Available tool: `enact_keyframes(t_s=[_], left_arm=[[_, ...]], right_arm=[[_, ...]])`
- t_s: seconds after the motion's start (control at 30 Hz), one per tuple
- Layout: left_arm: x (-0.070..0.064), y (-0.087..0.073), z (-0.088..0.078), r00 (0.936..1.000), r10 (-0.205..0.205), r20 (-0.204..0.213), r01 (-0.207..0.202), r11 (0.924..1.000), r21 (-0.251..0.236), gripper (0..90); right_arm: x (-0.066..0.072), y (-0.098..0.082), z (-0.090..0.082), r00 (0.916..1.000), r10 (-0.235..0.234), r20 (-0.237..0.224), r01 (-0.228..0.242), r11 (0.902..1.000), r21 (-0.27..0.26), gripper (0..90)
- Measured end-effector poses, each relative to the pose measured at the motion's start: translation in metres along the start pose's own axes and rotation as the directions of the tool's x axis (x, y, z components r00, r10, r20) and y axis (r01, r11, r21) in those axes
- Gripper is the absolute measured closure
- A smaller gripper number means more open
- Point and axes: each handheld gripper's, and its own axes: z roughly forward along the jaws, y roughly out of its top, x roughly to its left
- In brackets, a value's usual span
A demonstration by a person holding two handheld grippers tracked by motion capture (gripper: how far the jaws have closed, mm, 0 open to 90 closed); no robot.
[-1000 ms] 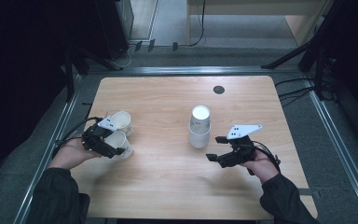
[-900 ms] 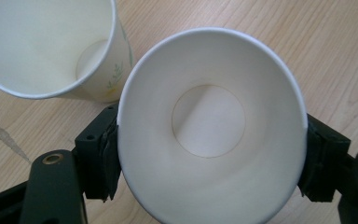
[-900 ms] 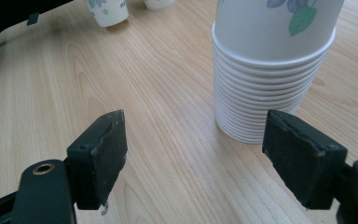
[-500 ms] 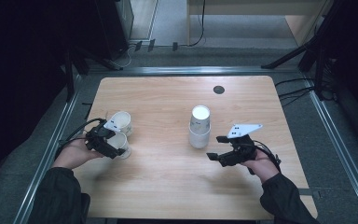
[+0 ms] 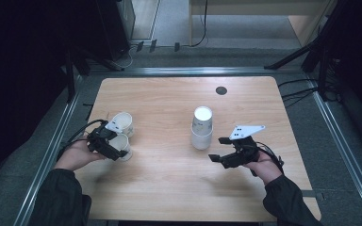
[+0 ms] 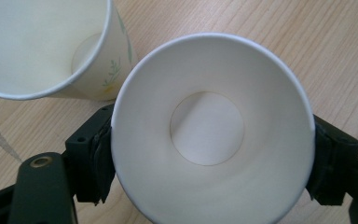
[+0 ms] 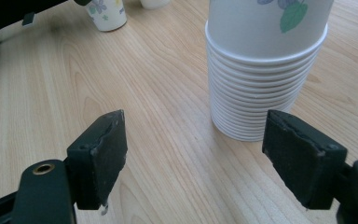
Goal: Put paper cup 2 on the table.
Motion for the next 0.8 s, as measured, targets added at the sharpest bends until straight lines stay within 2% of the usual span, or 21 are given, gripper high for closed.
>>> enact_keyframes(t_s=[0.13,0.27,0.37,0.43,0.53,0.7,0.8], left_arm=[[-0.002,0.001,0.002,0.9999,0.003,0.012,-0.003,1.0000,0.009,13.2],[-0.001,0.001,0.001,0.9999,-0.003,0.016,0.003,1.0000,0.004,12.2],[0.000,0.001,-0.003,0.9995,-0.021,0.025,0.021,0.9997,-0.015,10.5],[0.001,0.001,-0.006,0.9979,-0.052,0.039,0.053,0.9983,-0.024,10.5],[0.001,0.002,-0.012,0.9963,-0.065,0.055,0.068,0.9963,-0.052,10.5],[0.003,0.001,-0.023,0.9943,-0.085,0.065,0.091,0.9905,-0.102,10.4],[0.005,0.001,-0.031,0.9936,-0.099,0.054,0.105,0.9871,-0.120,10.5]], right_arm=[[0.000,0.000,0.000,1.0000,-0.003,-0.001,0.003,1.0000,0.003,22.2],[0.001,0.000,0.001,0.9999,-0.012,-0.001,0.012,0.9999,0.002,22.2],[0.001,0.000,0.001,0.9999,-0.012,-0.003,0.012,0.9999,0.007,22.2],[0.001,0.000,0.001,0.9999,-0.010,-0.004,0.010,0.9999,0.004,22.2],[0.001,0.000,0.001,0.9999,-0.013,-0.003,0.013,0.9999,0.003,22.2],[0.001,0.000,0.001,0.9999,-0.016,-0.003,0.016,0.9999,0.002,22.2],[0.001,0.000,0.000,0.9998,-0.019,-0.002,0.019,0.9998,0.003,22.2]])
